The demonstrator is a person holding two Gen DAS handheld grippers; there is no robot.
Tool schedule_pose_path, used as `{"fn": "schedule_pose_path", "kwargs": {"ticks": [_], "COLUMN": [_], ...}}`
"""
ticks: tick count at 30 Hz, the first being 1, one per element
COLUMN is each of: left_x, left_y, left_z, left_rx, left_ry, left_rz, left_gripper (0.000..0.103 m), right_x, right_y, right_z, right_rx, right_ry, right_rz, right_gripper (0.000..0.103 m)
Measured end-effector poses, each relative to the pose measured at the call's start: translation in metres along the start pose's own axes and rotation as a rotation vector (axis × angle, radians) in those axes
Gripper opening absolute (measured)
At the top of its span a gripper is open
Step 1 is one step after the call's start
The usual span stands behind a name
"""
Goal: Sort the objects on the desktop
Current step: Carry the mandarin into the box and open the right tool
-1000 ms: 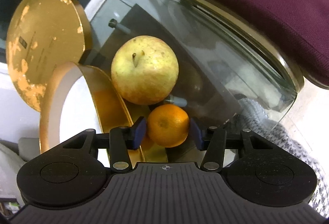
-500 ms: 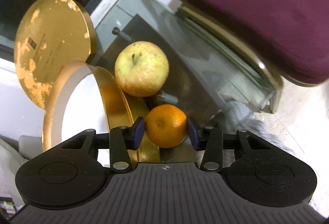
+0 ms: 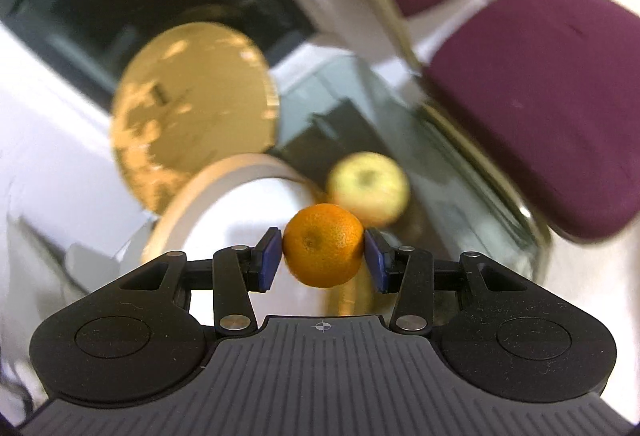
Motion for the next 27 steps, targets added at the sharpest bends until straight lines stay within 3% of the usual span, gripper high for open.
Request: {"fn": "schedule_pose_path", "kwargs": {"ticks": [3, 8, 17, 27], "left_x": [0.024, 0.053, 0.055, 0.054], "left_y": [0.007, 0.001, -0.003, -0.006], "left_z": [0.003, 0.023, 0.048, 0.061], "left_rx": [-0.012, 0.049, 0.111, 0.148], "left_ry": [0.029, 0.030, 0.003, -0.015], "left_rz": [-0.062, -0.139, -0.119, -0.117], "left_gripper": [0.102, 0.102, 0.102, 0.102], "right_x": [0.033, 0.064, 0.094, 0.095], "right_y": [0.001, -0.004, -0.022, -0.040], "right_z": [0.015, 0.059, 0.144, 0.180], "right_rx": [0.023, 0.109, 0.286, 0.380], "right_ry": [0.005, -0.015, -0.081, -0.107], "right_rz": [-0.084, -0.147, -0.240, -0.257], "right_gripper": [0.046, 0.046, 0.046, 0.047]}}
Point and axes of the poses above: each gripper's, at about its wrist camera, not at the fingertips, and z roughly the way its jaws point, x to its left, y to its top, the point moved 5 cm from there along z, roughly the way its jaws point, and after that the axes turned 15 degrees about x, right-handed, at the moved point
